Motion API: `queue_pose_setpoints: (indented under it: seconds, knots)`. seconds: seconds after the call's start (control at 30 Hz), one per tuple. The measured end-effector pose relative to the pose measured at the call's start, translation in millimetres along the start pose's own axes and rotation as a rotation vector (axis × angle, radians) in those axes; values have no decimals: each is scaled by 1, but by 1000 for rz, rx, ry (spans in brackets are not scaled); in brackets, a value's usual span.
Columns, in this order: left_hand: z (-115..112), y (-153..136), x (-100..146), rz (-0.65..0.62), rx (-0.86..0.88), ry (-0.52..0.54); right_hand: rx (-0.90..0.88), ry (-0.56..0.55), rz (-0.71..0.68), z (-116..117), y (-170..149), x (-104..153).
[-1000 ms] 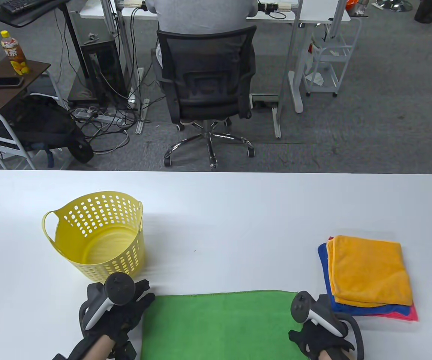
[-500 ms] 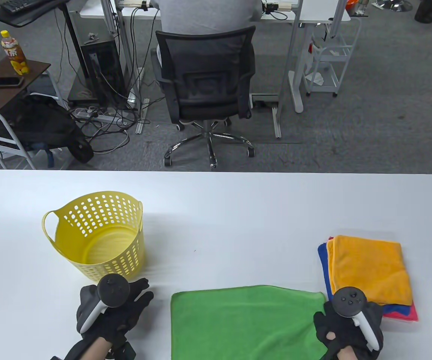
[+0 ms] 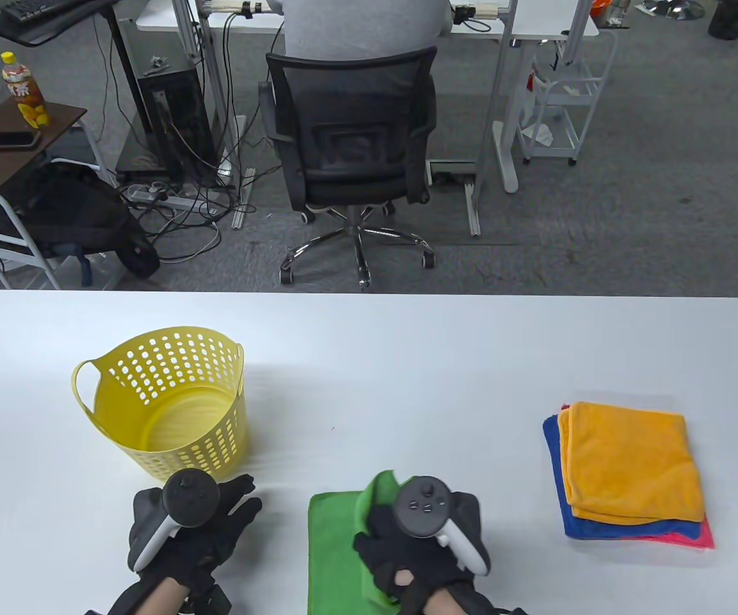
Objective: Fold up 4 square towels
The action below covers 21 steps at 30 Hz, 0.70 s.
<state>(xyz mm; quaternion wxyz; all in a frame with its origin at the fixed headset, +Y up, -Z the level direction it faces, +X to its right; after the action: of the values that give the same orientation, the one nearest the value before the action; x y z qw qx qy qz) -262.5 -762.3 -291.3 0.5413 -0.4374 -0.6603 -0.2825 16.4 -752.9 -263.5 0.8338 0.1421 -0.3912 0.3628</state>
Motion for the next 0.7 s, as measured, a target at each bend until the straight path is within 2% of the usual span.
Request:
queue_pose_setpoints:
  seconds: [0.03,0.07,0.13,0.2,0.23,0.3,0.33,0.4,0.43,0.47,0.53,0.6,0.67,0.7]
  knots:
    - [0,0,0,-1,3,2,-45,66,-19,5,2,-3]
    - [1,-1,0,-2,5,3,-84,83,-45,5,3,-2]
    - [2,-1,0,-5,12,4,-153,51,-82,-15,2,9]
    - [2,-1,0,-7,16,2,-160,-41,-87,-40,-6,21]
    - [2,-2,0,-7,17,0,-157,-123,-42,-57,-17,29]
    - [1,-2,-1,-5,13,-7,-97,-257,85,-77,-42,38]
    - [0,-2,-2,-4,9,-12,-5,-321,203,-83,-62,41]
    - [-2,-1,-2,-4,2,-18,152,-323,367,-79,-89,40]
    - [-2,0,-2,-5,-3,-19,229,-285,442,-70,-104,36]
    - [-3,0,-2,-6,-7,-18,246,-267,460,-64,-109,34]
    - [-5,1,-1,-9,-19,-16,258,-210,459,-38,-116,23]
    - [-6,2,-1,-9,-25,-15,397,-377,404,-26,-104,20]
    - [-7,2,-1,-8,-34,-16,495,-392,374,-14,-94,15]
    - [-8,2,-1,-8,-37,-16,500,-439,318,-13,-91,14]
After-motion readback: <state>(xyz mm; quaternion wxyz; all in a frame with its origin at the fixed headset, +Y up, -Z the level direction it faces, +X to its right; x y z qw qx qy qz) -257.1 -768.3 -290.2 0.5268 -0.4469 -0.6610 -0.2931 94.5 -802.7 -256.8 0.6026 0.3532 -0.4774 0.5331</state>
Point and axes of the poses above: the tracker on the back of each hand, its own y axis roughly to the thumb side, its own x axis roughly from the fingertips to the wrist, z = x × y, the point moved 2 cm from there along -x, roughly from the wrist to the fingertips, and after that the axes turned 1 degree about x, right-handed, at the moved point
